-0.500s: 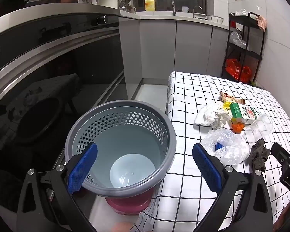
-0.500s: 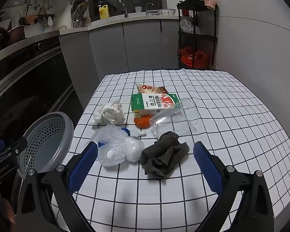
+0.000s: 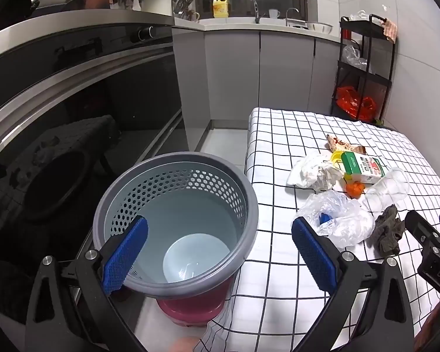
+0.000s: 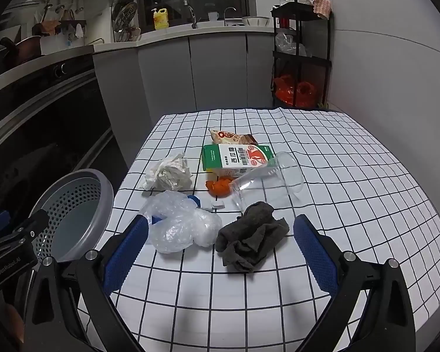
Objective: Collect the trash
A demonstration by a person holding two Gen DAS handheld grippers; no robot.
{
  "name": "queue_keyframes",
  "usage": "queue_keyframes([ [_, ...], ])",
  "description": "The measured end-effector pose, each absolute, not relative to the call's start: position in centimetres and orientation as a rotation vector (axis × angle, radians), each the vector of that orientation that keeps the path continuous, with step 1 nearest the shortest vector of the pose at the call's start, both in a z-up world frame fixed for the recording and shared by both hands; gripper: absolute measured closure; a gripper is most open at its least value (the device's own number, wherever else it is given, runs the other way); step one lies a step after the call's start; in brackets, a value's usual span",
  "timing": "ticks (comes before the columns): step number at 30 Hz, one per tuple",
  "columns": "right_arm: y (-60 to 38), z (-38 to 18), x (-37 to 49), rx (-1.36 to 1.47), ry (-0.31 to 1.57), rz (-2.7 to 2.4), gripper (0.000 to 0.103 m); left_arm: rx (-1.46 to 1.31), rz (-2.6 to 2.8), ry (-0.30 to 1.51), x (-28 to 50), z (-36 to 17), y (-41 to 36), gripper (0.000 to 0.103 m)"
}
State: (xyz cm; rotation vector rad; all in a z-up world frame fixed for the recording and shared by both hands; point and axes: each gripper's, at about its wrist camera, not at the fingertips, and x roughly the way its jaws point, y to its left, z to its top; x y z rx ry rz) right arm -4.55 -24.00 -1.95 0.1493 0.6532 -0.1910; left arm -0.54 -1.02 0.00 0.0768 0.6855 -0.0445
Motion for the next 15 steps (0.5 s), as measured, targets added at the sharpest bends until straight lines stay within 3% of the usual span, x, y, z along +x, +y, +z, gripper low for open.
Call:
queue_keyframes([
  [15,-23.81,-1.83,-4.54,0.138,0.649,-0.188,0.008,0.077,-0.047,0.685,-0.53,-0.1,-1.12,0.006],
])
